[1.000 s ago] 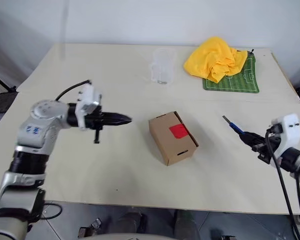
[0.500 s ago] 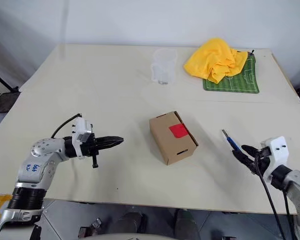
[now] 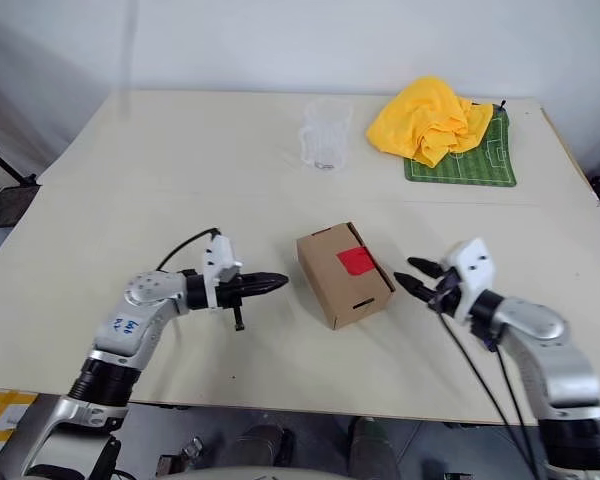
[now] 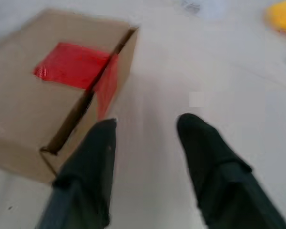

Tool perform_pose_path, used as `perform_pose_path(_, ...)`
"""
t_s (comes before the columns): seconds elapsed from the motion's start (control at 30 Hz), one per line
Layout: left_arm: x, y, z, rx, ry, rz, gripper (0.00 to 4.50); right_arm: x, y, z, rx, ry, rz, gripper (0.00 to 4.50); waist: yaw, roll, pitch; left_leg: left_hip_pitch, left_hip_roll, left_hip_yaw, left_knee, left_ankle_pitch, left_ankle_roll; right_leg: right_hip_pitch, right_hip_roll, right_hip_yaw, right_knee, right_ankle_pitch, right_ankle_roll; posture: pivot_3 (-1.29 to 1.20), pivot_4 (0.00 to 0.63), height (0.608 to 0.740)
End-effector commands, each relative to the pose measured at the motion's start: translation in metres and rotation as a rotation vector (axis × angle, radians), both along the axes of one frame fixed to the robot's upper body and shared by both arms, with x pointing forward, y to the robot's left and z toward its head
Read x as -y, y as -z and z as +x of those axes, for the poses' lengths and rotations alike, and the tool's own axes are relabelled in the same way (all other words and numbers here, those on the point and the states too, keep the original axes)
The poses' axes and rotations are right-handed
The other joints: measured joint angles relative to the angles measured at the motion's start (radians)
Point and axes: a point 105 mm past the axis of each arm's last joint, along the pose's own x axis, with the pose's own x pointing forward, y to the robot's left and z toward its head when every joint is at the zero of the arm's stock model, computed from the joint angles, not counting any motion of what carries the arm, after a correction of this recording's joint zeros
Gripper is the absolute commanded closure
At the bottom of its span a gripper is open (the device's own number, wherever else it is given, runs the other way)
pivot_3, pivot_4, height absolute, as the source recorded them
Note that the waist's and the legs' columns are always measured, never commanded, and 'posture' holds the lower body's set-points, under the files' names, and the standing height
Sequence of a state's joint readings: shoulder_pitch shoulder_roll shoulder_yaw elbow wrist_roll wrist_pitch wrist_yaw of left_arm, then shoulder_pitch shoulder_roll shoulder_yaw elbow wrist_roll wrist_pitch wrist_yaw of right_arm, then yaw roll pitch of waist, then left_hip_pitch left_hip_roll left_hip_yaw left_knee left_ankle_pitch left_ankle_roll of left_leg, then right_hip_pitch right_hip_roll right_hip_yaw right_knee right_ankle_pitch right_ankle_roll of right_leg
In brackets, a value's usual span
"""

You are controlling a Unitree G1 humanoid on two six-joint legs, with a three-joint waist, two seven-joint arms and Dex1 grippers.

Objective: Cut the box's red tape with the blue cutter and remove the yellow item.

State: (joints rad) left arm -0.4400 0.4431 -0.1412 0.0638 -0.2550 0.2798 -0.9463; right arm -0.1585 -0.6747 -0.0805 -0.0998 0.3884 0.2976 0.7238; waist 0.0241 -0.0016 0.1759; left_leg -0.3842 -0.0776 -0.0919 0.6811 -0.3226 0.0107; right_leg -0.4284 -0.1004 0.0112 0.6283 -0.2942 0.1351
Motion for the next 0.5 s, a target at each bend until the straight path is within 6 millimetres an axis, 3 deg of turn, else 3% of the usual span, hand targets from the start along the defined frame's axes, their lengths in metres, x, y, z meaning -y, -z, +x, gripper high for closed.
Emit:
perform_pose_path(0.03, 0.011, 0.001, 0.006, -0.007, -0.003, 0.014, 4.50, -0.010, 0.008, 0.011, 0.064, -0.023, -0.105, 3.77, -0.001, 0.000, 0.000, -0.001, 0.000, 0.000, 0.000, 0.000, 0.000, 0.000, 0.000, 0.000, 0.000, 0.000, 0.000, 0.00, 0.150, 0.740)
perform_pose_path(0.1, 0.019, 0.001, 0.010, -0.010, -0.005, 0.012, 4.50, -0.026, 0.013, 0.013, 0.070, -0.072, -0.111, 4.46, -0.002, 0.000, 0.000, -0.001, 0.000, 0.000, 0.000, 0.000, 0.000, -0.001, 0.000, 0.000, 0.000, 0.000, 0.000, 0.00, 0.150, 0.740)
perform_pose_path(0.17, 0.023, 0.000, 0.014, -0.020, -0.013, 0.005, 4.50, -0.037, 0.012, 0.011, 0.072, -0.105, -0.083, 4.46, -0.002, 0.000, 0.000, -0.001, 0.000, 0.000, 0.000, 0.000, 0.000, -0.001, 0.001, -0.001, 0.000, 0.000, 0.000, 0.00, 0.150, 0.740)
perform_pose_path(0.3, 0.025, 0.003, 0.020, -0.060, -0.053, 0.017, 4.50, -0.062, 0.010, -0.009, -0.002, -0.207, -0.070, 4.46, -0.003, 0.000, 0.000, -0.001, 0.001, 0.000, 0.000, 0.000, 0.000, -0.001, 0.001, 0.000, 0.000, 0.000, 0.000, 0.00, 0.150, 0.740)
perform_pose_path(0.5, 0.014, 0.004, 0.018, -0.080, -0.082, 0.022, 4.50, -0.075, 0.003, -0.020, -0.044, -0.207, -0.066, 4.46, -0.002, 0.000, 0.000, -0.001, 0.001, -0.001, 0.001, 0.000, 0.000, -0.001, 0.001, 0.000, 0.000, 0.000, 0.000, 0.00, 0.150, 0.740)
